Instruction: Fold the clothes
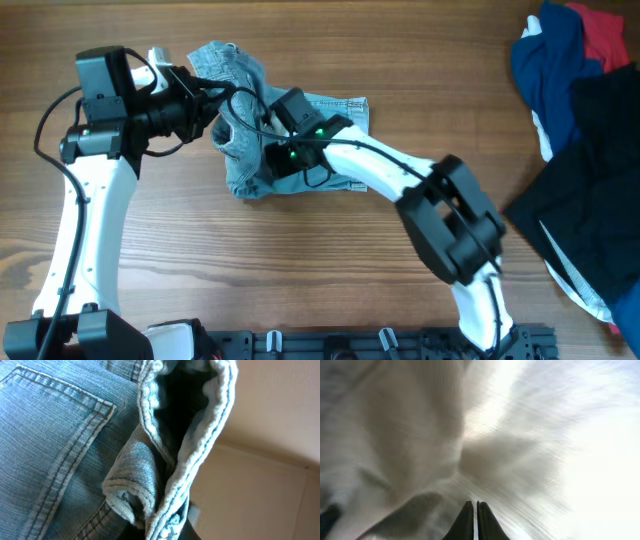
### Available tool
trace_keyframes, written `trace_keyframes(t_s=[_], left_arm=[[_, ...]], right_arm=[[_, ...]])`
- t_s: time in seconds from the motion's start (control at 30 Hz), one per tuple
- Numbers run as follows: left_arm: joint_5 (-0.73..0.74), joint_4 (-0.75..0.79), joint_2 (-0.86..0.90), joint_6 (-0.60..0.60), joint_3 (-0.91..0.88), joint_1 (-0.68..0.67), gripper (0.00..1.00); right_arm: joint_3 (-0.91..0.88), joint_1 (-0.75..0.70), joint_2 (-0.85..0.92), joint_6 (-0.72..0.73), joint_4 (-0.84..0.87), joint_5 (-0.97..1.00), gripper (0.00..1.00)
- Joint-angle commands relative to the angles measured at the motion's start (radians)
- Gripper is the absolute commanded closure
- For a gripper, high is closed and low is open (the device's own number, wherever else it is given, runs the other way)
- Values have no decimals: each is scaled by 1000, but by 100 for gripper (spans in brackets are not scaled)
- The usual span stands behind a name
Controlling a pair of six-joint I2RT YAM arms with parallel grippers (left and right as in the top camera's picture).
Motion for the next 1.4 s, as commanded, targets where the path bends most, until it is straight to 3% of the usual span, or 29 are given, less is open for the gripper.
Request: trace_keyframes(t_s=[0.0,0.37,0.63,0.9,0.93,0.97,1.03,1.07,1.37], left_arm=[[-2,8,-6,51,32,-18,96],[-219,8,-6,51,31,-183,96],[-473,-29,41,51,30,-371,95],[-491,180,229,46,30,-516,91],[-491,193,253,46,30,-530,84],[-491,195,270,46,30,-539,70],[-491,195,307,47,30,-554,20],[-491,195,317,47,30,-558,3],[-517,174,173,177,32,-461,0]], right_arm=[[0,-27,-173,55,-25,215,96],[0,-167,-375,106,-171,291,96],[0,-238,-480,95,-270,301,96],[0,-238,-507,99,-331,300,96],[0,-238,-507,98,-338,300,96],[0,-238,-507,98,-346,300,96],[0,-238,-507,96,-359,300,96],[0,-238,-507,96,-365,301,96],[0,-238,-507,86,-384,283,96]])
